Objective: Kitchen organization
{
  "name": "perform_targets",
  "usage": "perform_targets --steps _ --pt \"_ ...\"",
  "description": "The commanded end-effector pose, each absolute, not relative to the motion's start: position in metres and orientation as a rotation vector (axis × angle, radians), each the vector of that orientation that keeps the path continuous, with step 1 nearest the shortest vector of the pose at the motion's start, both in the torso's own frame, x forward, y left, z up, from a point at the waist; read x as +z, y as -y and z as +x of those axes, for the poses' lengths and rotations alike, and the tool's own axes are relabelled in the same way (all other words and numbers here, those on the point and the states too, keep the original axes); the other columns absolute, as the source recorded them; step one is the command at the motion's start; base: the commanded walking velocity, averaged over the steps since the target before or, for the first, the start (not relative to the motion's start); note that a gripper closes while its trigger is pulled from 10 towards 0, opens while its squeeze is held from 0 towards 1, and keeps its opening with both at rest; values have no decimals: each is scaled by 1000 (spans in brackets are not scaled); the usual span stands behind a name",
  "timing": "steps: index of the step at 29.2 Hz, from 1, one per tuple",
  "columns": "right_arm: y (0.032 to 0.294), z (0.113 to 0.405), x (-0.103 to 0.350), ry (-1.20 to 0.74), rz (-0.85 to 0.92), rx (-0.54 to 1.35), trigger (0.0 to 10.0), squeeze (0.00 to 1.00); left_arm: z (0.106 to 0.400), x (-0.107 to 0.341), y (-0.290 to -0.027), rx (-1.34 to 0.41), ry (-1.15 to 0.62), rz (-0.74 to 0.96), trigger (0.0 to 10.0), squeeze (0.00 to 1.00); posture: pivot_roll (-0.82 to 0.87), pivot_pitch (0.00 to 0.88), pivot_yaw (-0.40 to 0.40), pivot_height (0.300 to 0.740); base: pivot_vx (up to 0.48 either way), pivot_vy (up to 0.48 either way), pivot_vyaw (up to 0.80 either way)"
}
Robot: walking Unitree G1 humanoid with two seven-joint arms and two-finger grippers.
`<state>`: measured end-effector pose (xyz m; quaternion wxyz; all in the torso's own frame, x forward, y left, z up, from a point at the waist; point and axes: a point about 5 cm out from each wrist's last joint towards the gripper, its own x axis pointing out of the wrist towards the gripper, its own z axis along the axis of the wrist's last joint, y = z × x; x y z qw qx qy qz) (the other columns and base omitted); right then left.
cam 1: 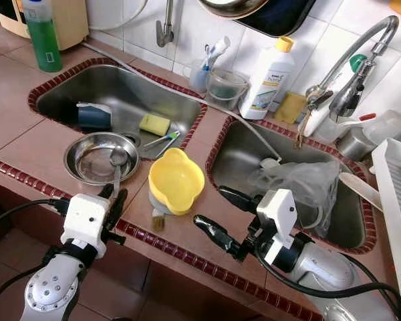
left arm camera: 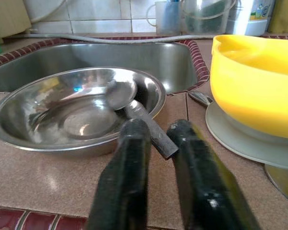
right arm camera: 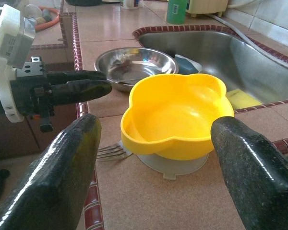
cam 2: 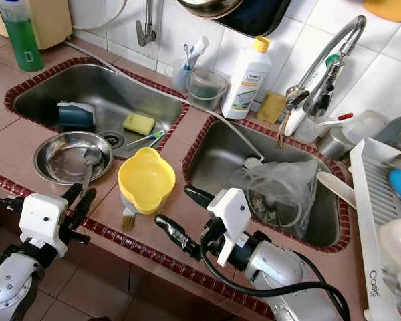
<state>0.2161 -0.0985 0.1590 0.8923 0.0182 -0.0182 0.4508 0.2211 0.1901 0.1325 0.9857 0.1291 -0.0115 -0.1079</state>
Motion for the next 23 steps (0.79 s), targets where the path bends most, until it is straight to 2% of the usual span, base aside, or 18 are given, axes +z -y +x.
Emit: perform_targets --steps 1,23 --pt "104 216 164 52 29 918 10000 0 221 131 -186 -237 18 245 0 0 131 108 -179 740 0 0 0" --pt "104 217 164 53 28 917 10000 0 222 134 -189 -246 11 255 0 0 132 111 -178 740 0 0 0"
